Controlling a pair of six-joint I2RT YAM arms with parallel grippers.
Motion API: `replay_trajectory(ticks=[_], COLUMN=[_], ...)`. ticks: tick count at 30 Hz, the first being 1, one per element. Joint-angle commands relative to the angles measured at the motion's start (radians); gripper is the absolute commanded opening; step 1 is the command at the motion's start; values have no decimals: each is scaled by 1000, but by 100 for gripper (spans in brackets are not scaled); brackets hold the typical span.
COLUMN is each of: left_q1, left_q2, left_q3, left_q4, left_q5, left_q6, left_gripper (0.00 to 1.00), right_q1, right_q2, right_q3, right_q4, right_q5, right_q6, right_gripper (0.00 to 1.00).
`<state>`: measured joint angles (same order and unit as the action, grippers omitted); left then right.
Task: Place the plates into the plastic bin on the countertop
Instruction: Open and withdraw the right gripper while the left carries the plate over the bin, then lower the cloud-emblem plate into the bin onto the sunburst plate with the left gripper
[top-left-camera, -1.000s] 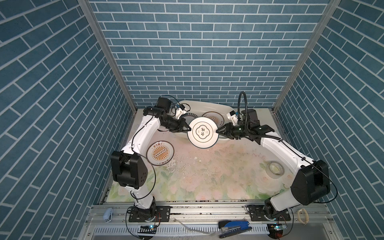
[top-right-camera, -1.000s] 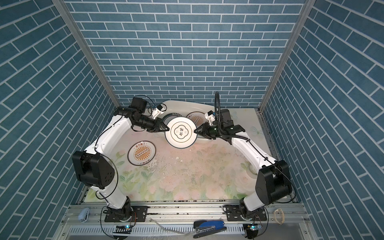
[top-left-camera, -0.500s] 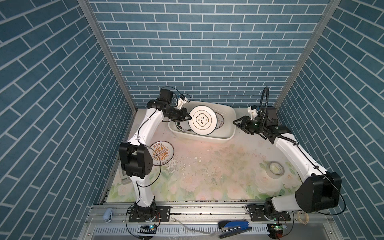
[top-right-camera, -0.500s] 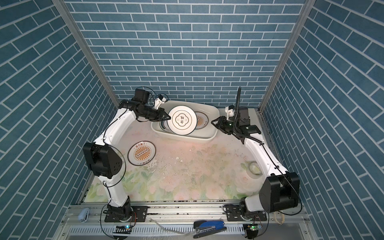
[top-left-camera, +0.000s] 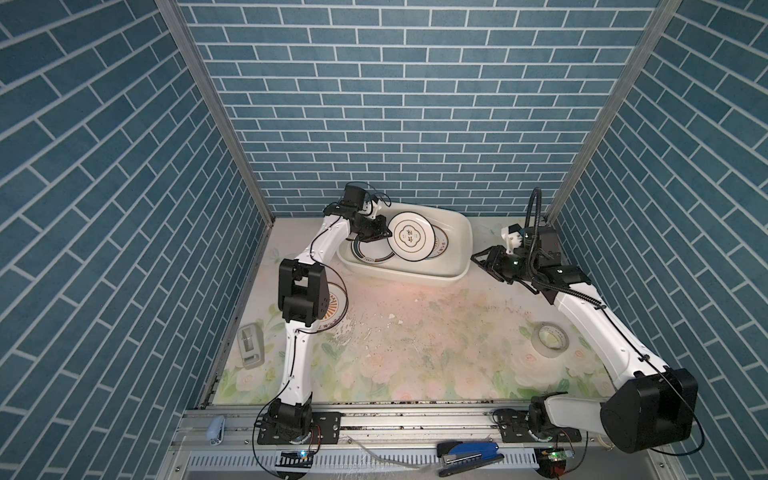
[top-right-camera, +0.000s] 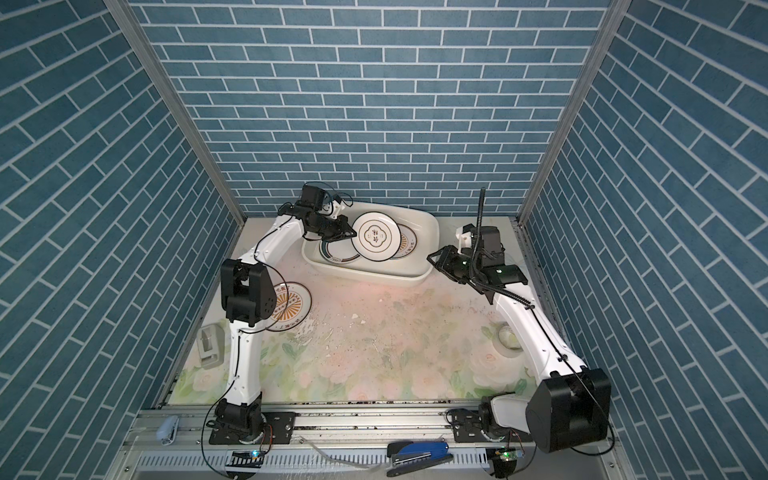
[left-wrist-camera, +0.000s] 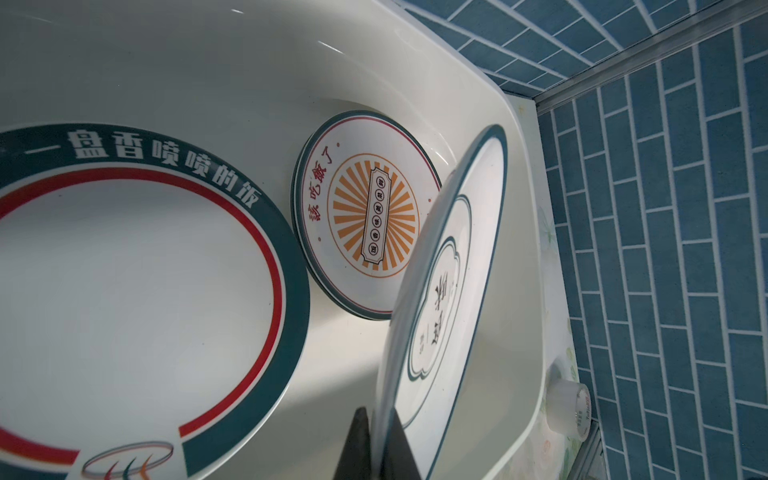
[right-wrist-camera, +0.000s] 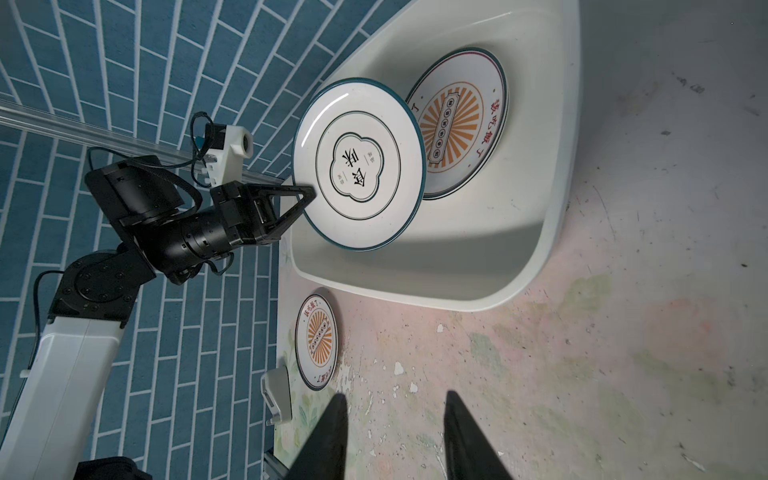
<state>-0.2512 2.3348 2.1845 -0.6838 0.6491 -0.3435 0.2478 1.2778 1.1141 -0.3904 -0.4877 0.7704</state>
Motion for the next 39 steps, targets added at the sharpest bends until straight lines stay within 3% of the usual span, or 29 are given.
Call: replay_trajectory(ticks=[1, 13, 25, 39], left_q1=[-28, -65, -85, -85], left_q2=[26, 176, 237, 260], left_q3=[70, 224, 280, 292], left_q4=[84, 54, 75, 73], left_q5=[-25, -133, -146, -157], left_q6=[-63, -106, -148, -167], left_gripper=[0, 0, 0, 7], right_q1=[1, 1, 1, 1], right_q2=[-47, -52, -29, -12], right_q3=[-13, -36, -37, -55], right_q4=[-14, -27, -25, 16], right_q5=[27, 35, 32, 26], right_q6=[33, 43, 47, 69], right_gripper=[39, 39, 39, 39])
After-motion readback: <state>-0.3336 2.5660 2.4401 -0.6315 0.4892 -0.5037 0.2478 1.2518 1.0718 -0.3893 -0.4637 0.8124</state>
